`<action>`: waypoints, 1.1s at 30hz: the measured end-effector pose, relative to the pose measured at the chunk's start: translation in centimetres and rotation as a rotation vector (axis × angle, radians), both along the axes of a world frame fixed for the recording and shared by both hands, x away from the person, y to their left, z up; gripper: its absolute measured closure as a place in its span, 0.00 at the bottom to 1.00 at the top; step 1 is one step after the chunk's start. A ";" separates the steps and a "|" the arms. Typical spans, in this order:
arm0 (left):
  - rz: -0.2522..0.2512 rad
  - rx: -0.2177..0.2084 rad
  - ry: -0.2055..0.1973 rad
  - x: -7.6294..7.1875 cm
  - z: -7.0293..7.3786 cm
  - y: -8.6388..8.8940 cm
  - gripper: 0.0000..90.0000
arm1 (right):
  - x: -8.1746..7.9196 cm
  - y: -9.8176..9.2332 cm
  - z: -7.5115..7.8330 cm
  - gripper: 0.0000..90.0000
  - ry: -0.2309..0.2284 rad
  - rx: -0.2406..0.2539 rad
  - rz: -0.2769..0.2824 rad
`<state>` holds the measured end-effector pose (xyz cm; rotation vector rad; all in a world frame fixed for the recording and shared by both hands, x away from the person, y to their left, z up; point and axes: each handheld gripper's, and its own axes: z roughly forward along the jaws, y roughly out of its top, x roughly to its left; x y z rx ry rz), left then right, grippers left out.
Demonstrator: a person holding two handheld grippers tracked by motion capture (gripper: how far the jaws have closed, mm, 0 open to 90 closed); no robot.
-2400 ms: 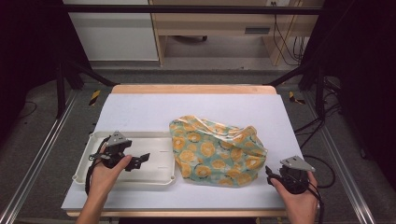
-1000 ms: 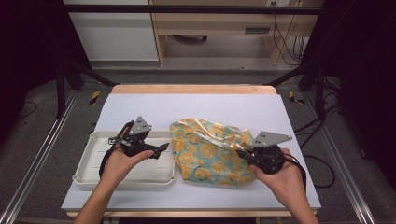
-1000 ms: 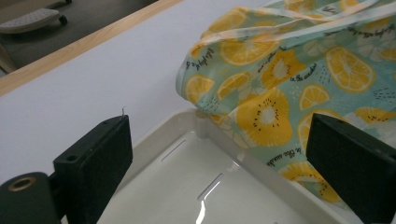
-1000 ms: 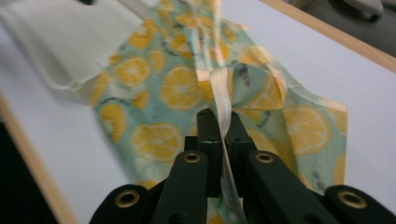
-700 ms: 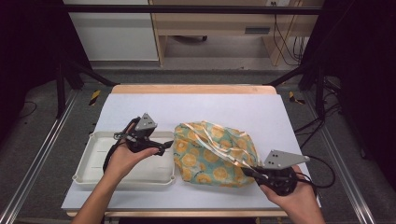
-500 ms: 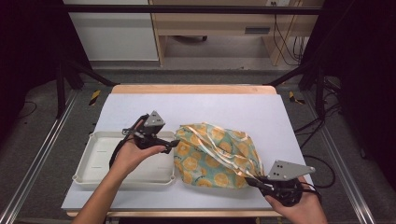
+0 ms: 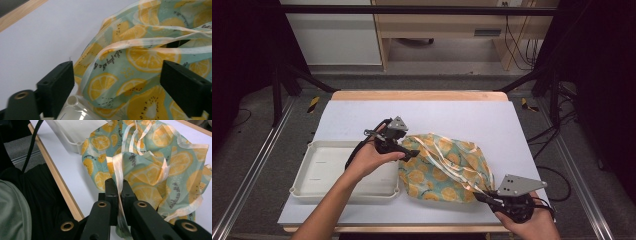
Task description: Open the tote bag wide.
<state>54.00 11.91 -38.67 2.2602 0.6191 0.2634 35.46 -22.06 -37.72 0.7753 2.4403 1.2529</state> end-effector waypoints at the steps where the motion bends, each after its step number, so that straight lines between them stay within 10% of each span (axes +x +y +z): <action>1: -0.006 0.005 -0.003 0.0 0.1 0.0 0.19 | 0.0 0.0 0.0 0.98 -0.001 0.001 0.000; 6: 0.015 -0.025 -0.009 0.0 0.9 0.3 0.32 | -0.1 -0.2 0.0 0.98 -0.003 0.007 -0.003; 22: 0.018 0.165 -0.002 1.1 0.2 -1.8 0.83 | 0.2 -0.5 0.1 0.97 -0.010 0.017 -0.007; 33: 0.026 0.070 -0.027 -1.2 1.7 0.0 1.00 | 1.3 -1.2 -0.1 0.97 -0.017 0.010 -0.047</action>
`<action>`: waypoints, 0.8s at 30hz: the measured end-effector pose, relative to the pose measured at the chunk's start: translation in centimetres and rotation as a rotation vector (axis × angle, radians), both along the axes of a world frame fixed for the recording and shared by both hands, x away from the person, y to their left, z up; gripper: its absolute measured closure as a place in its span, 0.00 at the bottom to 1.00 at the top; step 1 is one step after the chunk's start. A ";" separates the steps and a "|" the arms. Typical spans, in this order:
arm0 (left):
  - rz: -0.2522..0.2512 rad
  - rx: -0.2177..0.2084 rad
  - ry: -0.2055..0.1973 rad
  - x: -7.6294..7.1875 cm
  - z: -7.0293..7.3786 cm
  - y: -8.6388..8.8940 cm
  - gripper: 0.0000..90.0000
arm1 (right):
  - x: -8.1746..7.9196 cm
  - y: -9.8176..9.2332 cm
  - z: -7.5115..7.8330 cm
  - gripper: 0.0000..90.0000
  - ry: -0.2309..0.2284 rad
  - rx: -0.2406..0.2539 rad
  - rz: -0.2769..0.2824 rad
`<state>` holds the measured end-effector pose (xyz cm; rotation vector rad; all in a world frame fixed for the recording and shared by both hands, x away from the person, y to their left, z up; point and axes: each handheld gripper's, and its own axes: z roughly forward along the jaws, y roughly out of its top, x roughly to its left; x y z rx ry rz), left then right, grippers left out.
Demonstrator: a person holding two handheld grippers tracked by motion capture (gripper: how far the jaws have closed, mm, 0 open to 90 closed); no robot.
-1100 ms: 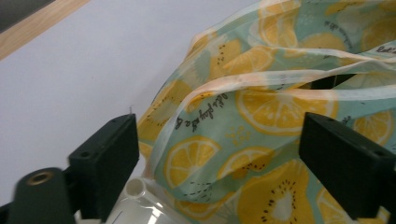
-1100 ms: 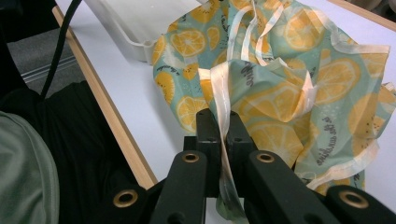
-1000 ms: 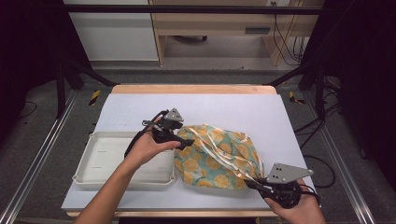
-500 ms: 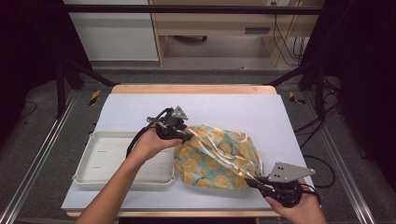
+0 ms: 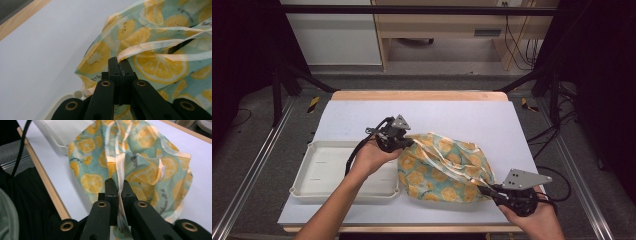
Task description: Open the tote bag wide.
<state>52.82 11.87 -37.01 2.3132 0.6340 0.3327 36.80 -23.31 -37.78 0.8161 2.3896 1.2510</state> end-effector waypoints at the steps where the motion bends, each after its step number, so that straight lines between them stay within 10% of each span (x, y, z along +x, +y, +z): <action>1: -0.001 -0.016 -0.006 -0.4 0.1 0.2 1.00 | 0.3 -0.1 -0.1 0.97 0.000 -0.005 -0.012; 11: -0.069 -0.090 -0.057 -5.4 0.8 2.2 1.00 | 0.4 -0.9 -0.3 0.97 -0.008 -0.021 -0.048; 24: -0.173 0.010 -0.014 -11.2 -3.8 2.8 1.00 | -1.0 -1.8 -1.0 0.93 0.023 -0.088 -0.042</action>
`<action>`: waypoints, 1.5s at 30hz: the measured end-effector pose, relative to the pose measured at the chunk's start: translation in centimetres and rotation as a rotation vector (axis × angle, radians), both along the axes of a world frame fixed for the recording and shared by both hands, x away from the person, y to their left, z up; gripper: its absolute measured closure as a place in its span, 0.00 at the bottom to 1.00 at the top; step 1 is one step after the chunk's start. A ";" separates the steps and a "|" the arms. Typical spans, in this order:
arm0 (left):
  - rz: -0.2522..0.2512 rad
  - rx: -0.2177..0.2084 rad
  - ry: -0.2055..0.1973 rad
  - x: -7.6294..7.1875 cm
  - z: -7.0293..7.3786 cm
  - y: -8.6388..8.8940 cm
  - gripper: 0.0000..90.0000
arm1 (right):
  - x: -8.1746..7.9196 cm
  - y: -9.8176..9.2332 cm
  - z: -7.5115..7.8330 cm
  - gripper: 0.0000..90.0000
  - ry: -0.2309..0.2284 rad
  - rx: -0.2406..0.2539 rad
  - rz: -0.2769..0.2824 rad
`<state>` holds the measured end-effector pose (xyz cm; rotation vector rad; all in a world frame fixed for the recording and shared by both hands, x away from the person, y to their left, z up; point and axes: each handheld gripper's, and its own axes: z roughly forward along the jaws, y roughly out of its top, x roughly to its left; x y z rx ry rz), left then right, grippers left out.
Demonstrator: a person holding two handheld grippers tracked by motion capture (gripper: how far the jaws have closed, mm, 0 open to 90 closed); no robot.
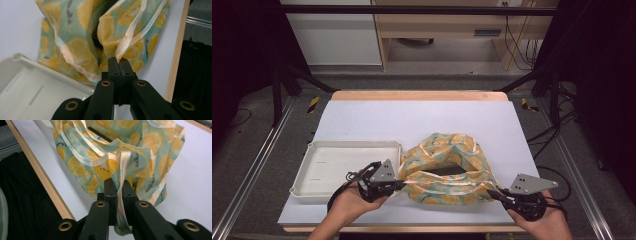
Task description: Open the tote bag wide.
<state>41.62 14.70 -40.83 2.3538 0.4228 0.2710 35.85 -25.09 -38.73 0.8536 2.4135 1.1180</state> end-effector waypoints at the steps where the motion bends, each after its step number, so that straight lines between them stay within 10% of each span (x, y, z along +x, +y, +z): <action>1: 0.006 0.004 -0.003 -0.1 -0.4 0.0 1.00 | 0.0 0.0 0.0 0.88 0.005 0.003 0.004; 10: 0.020 0.000 -0.028 -0.4 -0.8 0.3 1.00 | -0.6 0.4 2.4 0.50 -0.027 0.034 0.032; 18: 0.030 -0.012 -0.038 0.0 -0.7 0.7 1.00 | 1.1 0.7 4.7 0.48 -0.041 0.056 0.021; 29: 0.031 -0.034 -0.071 -0.4 0.8 0.6 1.00 | 6.6 8.9 3.4 0.52 0.011 -0.044 0.158; 39: 0.043 -0.109 -0.110 -0.1 3.9 1.0 1.00 | 7.5 13.1 1.4 0.52 0.034 -0.132 0.217; 45: 0.027 -0.111 -0.120 -0.6 4.8 1.1 1.00 | 8.6 12.8 1.6 0.90 0.033 -0.125 0.163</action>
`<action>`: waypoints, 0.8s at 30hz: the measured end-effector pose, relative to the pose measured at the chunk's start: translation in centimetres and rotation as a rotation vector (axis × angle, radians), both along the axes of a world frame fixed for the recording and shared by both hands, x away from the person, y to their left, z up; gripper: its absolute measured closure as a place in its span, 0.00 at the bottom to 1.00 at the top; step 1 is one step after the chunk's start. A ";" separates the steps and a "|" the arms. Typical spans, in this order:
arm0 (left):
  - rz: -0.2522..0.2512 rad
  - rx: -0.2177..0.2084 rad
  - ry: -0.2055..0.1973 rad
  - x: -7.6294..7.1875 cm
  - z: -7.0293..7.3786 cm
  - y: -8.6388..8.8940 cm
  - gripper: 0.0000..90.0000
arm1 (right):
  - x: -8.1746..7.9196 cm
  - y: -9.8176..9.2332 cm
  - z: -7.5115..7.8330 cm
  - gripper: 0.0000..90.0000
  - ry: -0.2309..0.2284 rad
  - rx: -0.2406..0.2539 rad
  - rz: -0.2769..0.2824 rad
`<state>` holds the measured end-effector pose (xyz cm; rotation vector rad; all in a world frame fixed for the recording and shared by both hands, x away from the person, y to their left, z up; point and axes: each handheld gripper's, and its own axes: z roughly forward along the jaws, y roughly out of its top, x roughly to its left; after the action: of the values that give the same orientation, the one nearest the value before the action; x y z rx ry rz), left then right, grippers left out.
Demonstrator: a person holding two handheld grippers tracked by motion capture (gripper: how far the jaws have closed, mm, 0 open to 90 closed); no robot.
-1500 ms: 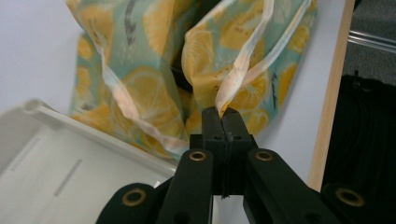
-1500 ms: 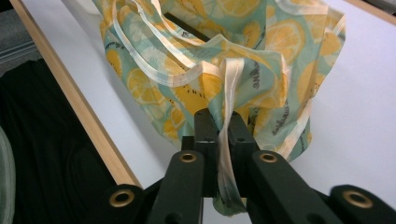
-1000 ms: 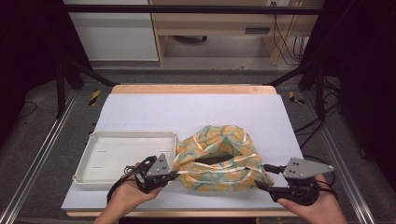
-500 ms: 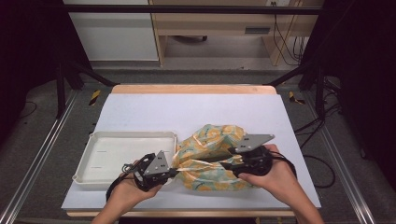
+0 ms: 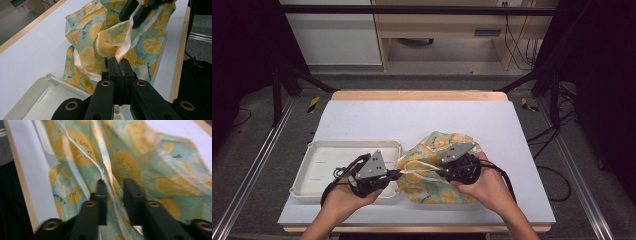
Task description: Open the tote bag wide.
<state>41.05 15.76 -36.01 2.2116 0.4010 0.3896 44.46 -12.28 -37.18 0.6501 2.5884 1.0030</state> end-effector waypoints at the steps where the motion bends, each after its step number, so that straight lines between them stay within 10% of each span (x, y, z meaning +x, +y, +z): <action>1: -0.002 0.008 0.005 -0.1 -0.2 -0.1 1.00 | -0.1 -0.2 0.4 0.94 -0.013 0.018 -0.006; 9: 0.001 0.049 0.040 0.1 -2.2 -0.8 1.00 | -4.3 -1.5 2.2 1.00 -0.068 0.111 0.040; 15: 0.018 0.042 0.059 0.3 -2.7 -0.5 0.85 | -8.0 -1.4 -1.0 1.00 -0.046 0.079 0.098; 24: 0.040 -0.075 0.038 0.8 0.2 0.5 0.61 | -8.5 -1.8 -3.9 1.00 -0.010 0.048 0.086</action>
<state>41.86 16.29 -35.81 2.1430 0.4731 0.3486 35.97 -14.06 -41.13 0.5482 2.6101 1.0954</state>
